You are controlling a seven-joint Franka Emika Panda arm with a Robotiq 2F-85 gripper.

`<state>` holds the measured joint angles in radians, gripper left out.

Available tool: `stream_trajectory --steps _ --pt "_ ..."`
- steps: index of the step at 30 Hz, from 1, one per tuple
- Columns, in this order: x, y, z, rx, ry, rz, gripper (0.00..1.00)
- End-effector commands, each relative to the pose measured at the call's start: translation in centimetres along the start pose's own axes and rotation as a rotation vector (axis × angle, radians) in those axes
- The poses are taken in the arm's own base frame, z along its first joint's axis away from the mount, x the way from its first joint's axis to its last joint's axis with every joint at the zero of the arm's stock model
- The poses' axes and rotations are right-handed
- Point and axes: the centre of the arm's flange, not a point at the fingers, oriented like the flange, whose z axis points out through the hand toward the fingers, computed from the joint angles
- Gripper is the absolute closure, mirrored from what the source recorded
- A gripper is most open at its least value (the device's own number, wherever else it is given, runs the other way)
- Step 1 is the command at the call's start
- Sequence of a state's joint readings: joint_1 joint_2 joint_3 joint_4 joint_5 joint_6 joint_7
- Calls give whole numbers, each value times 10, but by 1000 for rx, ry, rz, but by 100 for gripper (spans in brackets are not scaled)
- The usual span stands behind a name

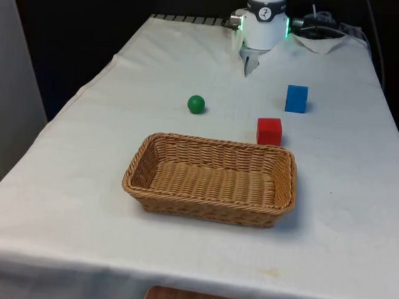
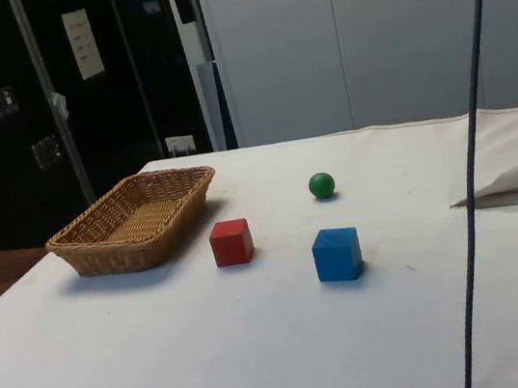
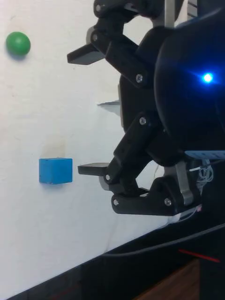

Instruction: Place all non-red objects into the basket.

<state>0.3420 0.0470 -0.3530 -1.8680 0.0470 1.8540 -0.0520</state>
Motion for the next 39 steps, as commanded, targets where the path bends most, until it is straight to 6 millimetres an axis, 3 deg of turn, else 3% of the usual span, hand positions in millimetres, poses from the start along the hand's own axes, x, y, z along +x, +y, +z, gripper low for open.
stream_trajectory --steps 1,28,39 --pt "-4 1 -1 -9 5 2 0" --pt "-49 -6 6 -33 61 18 0" --pt "-75 -13 23 -7 89 15 0"
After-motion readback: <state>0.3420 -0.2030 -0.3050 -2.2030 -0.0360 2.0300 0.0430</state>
